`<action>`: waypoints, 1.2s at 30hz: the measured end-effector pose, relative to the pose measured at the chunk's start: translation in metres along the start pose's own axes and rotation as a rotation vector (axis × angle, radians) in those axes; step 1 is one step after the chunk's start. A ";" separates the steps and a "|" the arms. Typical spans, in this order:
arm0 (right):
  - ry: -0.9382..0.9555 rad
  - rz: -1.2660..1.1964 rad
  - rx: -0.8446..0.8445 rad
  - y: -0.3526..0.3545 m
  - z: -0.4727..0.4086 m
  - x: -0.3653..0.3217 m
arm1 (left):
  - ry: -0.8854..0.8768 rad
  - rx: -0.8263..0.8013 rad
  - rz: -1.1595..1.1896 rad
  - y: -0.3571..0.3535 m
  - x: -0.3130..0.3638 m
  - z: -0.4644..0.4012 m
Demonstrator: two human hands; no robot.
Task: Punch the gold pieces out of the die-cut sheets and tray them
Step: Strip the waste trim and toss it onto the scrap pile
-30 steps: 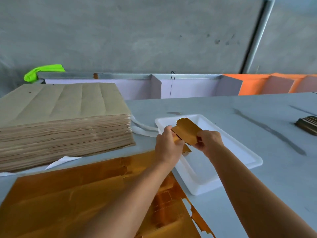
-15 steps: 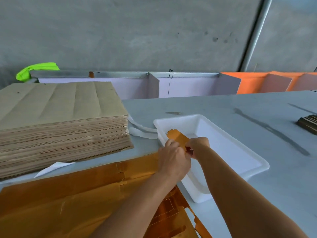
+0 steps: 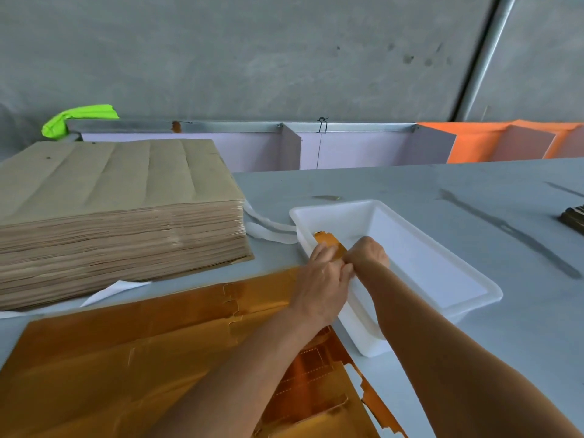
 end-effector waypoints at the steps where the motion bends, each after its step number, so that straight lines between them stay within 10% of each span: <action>1: 0.015 0.049 0.019 0.003 0.004 -0.003 | -0.009 -0.008 0.020 0.003 -0.001 0.007; 8: 0.184 0.083 0.107 0.020 0.067 -0.031 | 0.102 -0.038 -0.010 0.049 -0.011 0.079; 19: 0.396 -0.049 -0.180 -0.031 0.219 0.024 | 0.091 -0.626 -0.300 0.010 -0.026 0.248; 28: 0.081 0.323 -0.172 -0.044 0.245 0.096 | 0.095 -0.411 -0.241 0.007 -0.023 0.259; 36: 0.165 0.021 -0.049 -0.034 0.242 0.088 | 0.070 -0.243 0.008 0.019 -0.025 0.259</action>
Point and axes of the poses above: each hand's wrist, its own z-axis away from the middle knuckle, its own y-axis out of the back of the hand, x = y × z, the point moved 3 cm from there along -z, towards the middle knuckle, and after that the axes turned 15 degrees about -x, right-handed, at the moved point
